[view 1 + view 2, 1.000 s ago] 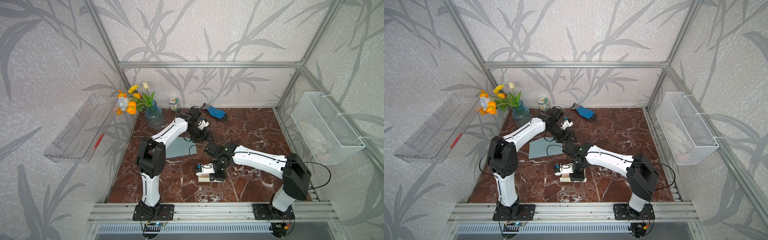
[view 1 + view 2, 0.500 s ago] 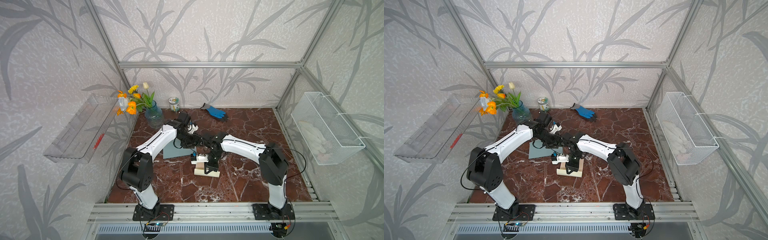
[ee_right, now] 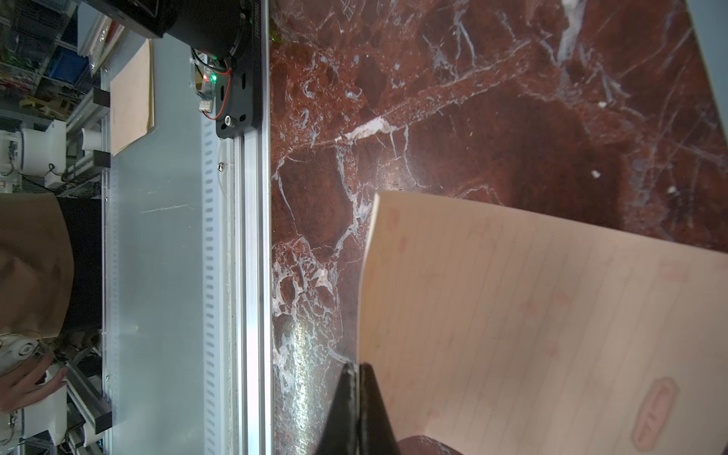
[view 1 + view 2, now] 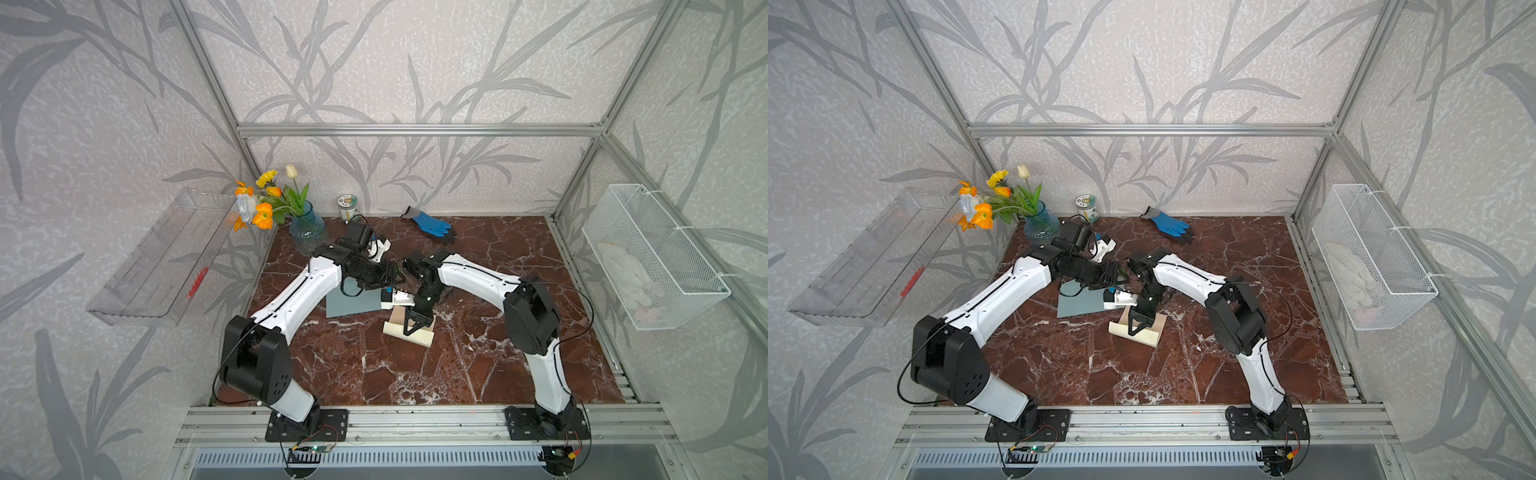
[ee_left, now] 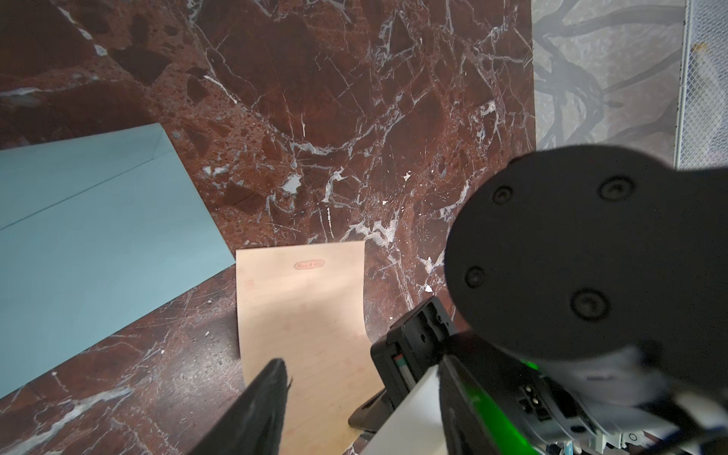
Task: Fold the letter paper in half and place it into the envelope
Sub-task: Fold the letter paper at the center of the board.
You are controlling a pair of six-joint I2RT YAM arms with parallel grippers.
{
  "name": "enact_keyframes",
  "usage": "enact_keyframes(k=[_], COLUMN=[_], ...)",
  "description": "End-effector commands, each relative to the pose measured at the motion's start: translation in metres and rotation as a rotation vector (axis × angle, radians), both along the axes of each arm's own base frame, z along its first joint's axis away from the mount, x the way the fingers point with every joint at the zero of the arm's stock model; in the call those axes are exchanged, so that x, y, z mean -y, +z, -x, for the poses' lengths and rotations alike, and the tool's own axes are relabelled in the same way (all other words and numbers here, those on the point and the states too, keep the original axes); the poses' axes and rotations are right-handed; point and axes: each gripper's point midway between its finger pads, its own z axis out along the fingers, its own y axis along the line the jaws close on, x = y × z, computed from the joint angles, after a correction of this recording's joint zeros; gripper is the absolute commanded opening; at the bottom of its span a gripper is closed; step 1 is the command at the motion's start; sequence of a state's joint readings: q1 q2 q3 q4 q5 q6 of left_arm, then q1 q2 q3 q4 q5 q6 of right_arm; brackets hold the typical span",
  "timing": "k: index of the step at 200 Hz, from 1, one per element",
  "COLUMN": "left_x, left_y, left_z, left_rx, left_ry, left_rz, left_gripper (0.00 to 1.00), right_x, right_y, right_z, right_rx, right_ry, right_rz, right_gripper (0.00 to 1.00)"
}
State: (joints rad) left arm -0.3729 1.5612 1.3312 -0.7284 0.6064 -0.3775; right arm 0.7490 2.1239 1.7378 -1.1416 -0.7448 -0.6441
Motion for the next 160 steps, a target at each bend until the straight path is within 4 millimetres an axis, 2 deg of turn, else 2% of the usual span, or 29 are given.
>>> enact_keyframes(k=[1, 20, 80, 160], left_x=[-0.003, -0.003, -0.006, -0.005], left_y=[0.000, 0.001, 0.004, 0.011], left_z=[0.030, 0.033, 0.045, 0.051], left_rx=[-0.064, -0.066, -0.077, -0.076], left_ry=[-0.045, -0.048, -0.048, -0.056], left_rz=[0.009, 0.013, 0.021, 0.042], left_gripper=[0.60, 0.60, 0.59, 0.58], right_x=[0.014, 0.019, 0.017, 0.040], right_y=[0.005, -0.004, -0.033, -0.053], right_z=[-0.024, -0.038, -0.063, -0.114], right_rx=[-0.151, -0.236, -0.238, -0.314], right_ry=[-0.144, -0.200, -0.219, -0.368], right_rz=[-0.018, -0.001, 0.049, 0.026], right_gripper=[0.00, 0.00, 0.00, 0.00])
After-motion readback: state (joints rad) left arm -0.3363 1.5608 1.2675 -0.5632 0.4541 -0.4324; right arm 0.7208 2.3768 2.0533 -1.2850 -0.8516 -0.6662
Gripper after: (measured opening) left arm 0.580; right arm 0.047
